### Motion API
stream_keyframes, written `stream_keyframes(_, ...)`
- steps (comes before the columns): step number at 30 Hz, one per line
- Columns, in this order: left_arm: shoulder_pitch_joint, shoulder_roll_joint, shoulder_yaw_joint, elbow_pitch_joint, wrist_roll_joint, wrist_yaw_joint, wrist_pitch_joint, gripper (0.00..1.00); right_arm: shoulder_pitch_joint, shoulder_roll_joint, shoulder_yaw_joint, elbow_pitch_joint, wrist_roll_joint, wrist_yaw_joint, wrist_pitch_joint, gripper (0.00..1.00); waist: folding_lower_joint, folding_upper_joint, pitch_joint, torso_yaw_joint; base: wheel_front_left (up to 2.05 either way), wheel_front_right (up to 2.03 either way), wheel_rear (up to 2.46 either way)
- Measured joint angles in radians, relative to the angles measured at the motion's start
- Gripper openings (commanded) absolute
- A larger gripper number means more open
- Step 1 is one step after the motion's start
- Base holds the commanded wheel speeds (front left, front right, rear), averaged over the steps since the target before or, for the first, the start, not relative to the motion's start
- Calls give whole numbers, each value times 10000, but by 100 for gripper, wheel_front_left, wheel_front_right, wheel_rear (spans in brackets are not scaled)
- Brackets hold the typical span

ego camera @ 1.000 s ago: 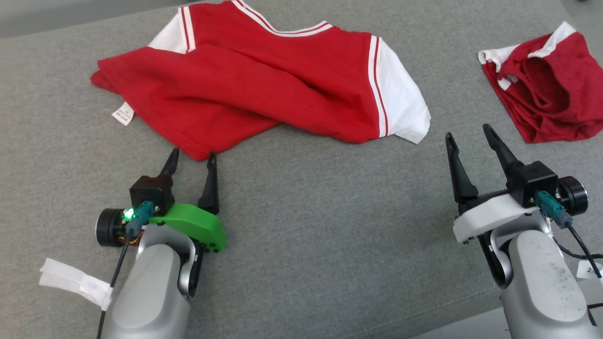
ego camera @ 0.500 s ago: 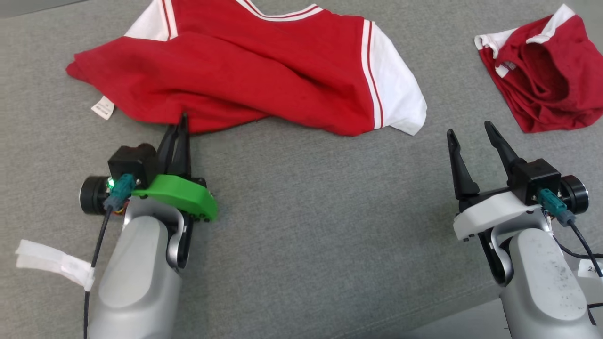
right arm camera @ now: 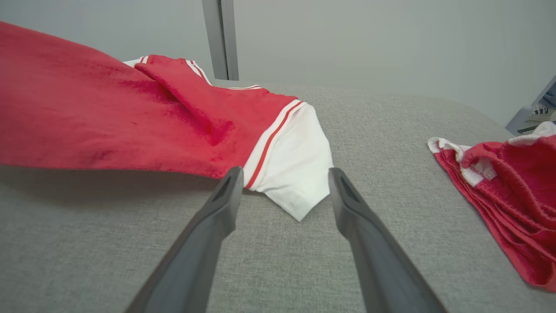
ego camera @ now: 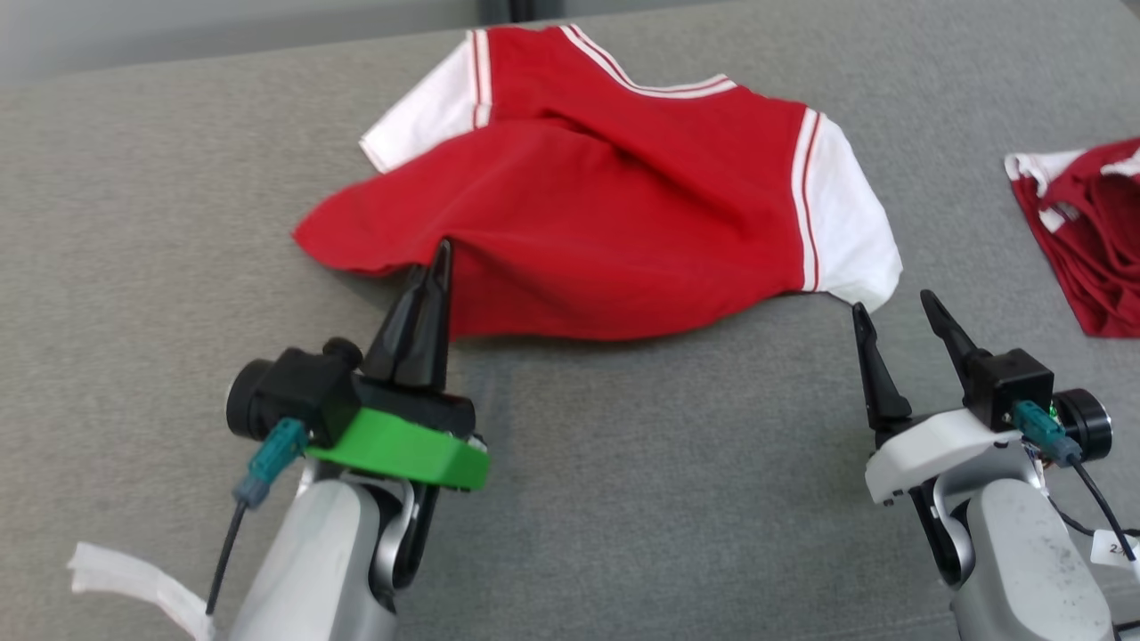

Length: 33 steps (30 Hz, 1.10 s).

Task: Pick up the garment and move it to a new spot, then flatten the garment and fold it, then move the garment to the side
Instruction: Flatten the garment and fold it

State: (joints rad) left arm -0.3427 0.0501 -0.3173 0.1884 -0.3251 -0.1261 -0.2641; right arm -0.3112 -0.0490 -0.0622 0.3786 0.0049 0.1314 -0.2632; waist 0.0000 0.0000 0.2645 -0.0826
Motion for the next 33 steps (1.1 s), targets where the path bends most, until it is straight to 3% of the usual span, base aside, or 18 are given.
stream_keyframes(9, 1290, -8, -17, -1076, 257, 0, 0, 0, 329, -2, 0, 56, 81, 0, 0, 100, 0, 0, -788, 796, 0, 0, 0)
stream_keyframes(17, 1064, -8, 690, 539, 481, 21, 2, 0, 114, 0, 213, -31, 121, 0, 0, 100, 0, 0, -567, 742, 0, 0, 0)
stream_keyframes(30, -712, 84, 2347, 3800, 1532, 267, 0, 0, -297, -4, 382, -132, 313, 0, 0, 100, 0, 0, 318, -181, 0, 0, 0)
stream_keyframes(31, -790, 100, 2464, 3935, 1601, 303, 2, 7, -296, -6, 378, -136, 316, 0, 0, 100, 0, 0, 364, -242, 0, 0, 0)
stream_keyframes(32, -847, 102, 2592, 4010, 1615, 355, 2, 45, -296, -8, 378, -146, 337, 0, 0, 100, 0, 0, 400, -294, 0, 0, 0)
stream_keyframes(33, -882, 107, 2681, 4044, 1666, 412, 2, 100, -297, -6, 378, -161, 368, 0, 0, 100, 0, 0, 422, -330, 0, 0, 0)
